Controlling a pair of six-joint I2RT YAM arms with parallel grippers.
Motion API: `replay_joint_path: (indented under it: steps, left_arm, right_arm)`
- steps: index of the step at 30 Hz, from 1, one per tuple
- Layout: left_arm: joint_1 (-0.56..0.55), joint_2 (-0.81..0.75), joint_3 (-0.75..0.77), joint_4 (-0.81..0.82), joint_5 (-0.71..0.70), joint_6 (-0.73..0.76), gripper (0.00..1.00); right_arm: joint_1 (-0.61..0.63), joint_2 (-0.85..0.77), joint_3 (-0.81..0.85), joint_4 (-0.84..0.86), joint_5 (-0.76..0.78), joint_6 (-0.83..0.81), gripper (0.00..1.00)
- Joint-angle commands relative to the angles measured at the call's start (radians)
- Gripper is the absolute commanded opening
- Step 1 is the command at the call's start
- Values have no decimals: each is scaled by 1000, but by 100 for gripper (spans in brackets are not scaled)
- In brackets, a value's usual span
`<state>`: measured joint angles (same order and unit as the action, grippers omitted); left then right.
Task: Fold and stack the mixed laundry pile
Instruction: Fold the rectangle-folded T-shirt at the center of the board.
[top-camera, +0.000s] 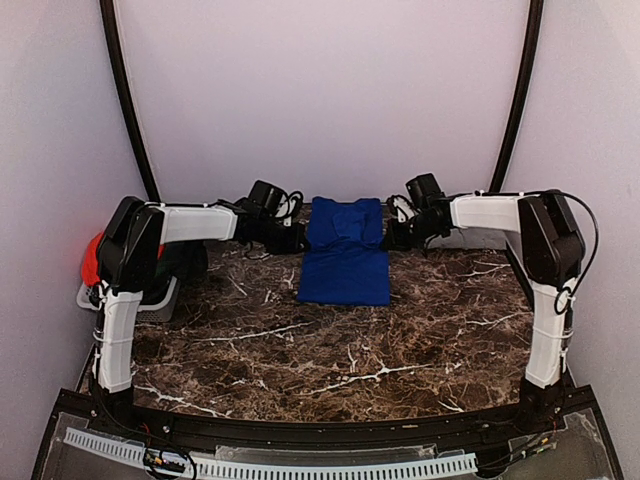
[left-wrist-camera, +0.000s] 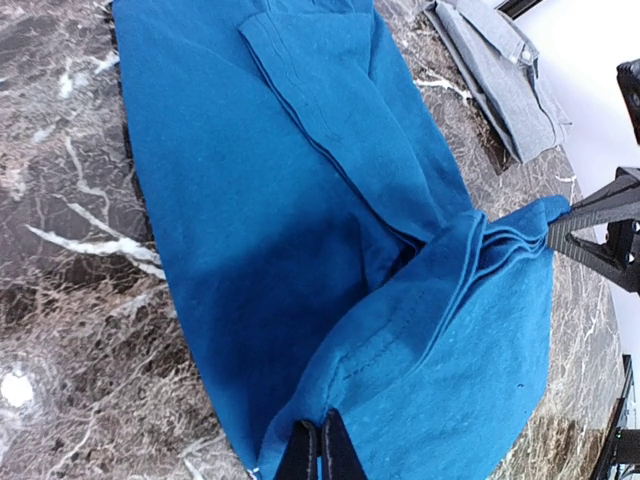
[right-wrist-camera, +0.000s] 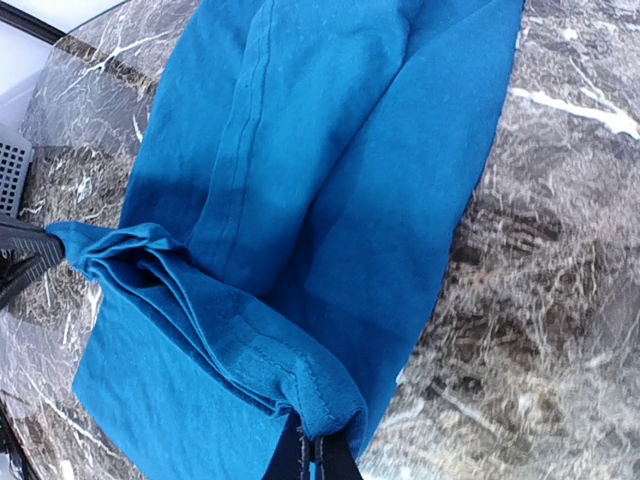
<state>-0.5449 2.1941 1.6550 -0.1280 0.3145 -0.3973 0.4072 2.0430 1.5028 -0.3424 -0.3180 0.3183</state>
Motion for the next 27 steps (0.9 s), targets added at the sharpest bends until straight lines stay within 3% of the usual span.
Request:
replay_joint_path:
  steps: [1, 15, 17, 19, 21, 24, 27]
  left_arm:
    - [10, 25, 61, 10, 23, 21, 0]
    - [34, 99, 137, -19, -19, 10, 0]
    - [43, 98, 153, -42, -5, 14, 9]
    - [54, 91, 180, -78, 21, 23, 31]
    - [60, 61, 193, -105, 19, 38, 46]
    - [68, -18, 177, -118, -14, 61, 60]
    - [69, -88, 127, -102, 51, 62, 74]
  right_arm:
    - [-10, 34, 58, 44, -13, -15, 0]
    - [-33, 176, 215, -14, -57, -14, 1]
    - [-45, 182, 245, -38, -76, -3, 13]
    - [-64, 160, 259, -47, -108, 12, 26]
    - [-81, 111, 245, -32, -128, 24, 46]
    - [-100, 19, 227, -42, -157, 11, 61]
    - [-104, -66, 184, -58, -232, -6, 78]
